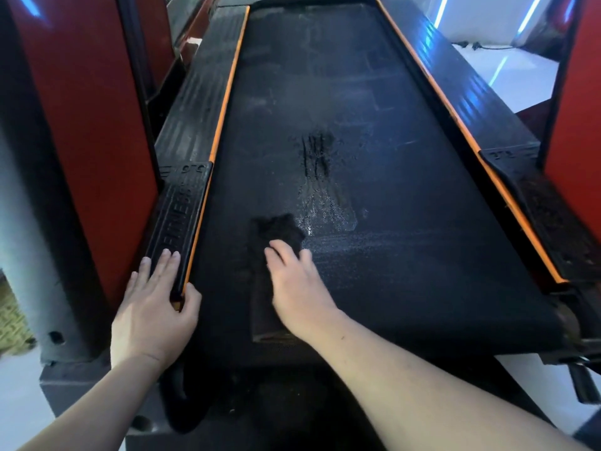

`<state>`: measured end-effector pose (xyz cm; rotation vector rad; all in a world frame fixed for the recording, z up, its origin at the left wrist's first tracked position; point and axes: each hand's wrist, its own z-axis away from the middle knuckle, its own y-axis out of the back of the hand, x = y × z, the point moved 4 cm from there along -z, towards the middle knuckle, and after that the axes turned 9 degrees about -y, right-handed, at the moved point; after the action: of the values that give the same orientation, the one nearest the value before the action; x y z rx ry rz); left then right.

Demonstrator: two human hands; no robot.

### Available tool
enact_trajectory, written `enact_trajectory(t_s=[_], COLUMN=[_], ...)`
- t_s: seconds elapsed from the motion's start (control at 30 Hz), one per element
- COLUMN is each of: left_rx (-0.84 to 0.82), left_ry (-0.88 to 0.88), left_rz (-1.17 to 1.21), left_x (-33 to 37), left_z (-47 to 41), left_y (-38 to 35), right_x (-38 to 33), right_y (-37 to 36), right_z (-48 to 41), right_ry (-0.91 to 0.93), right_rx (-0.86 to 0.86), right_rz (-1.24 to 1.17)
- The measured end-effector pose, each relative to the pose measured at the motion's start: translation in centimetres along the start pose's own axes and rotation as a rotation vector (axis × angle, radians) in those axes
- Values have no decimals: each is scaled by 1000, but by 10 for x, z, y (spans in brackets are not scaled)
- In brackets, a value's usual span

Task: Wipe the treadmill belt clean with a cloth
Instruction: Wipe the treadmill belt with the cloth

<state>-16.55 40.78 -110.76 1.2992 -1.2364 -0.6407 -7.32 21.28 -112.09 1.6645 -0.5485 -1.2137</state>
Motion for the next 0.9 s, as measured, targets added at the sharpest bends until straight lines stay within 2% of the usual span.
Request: enact_trajectory(t_s=[0.17, 0.6, 0.7, 0.83, 0.9], left_rx=[-9, -38, -32, -35, -37], left_ry=[16, 58, 52, 44, 41], left_rz=[-2, -2, -10, -26, -32], left_x=[4, 7, 6, 3, 3], left_z=[1, 2, 1, 0, -1], left_y=[3, 6, 5, 3, 2], right_x=[74, 288, 309, 276, 263], right_y=[39, 152, 164, 169, 164], right_z=[8, 49, 53, 54, 53], right_ry=[-115, -449, -515, -593, -656], right_rx=[-4, 131, 98, 79, 39], right_rz=[85, 331, 324, 220, 247])
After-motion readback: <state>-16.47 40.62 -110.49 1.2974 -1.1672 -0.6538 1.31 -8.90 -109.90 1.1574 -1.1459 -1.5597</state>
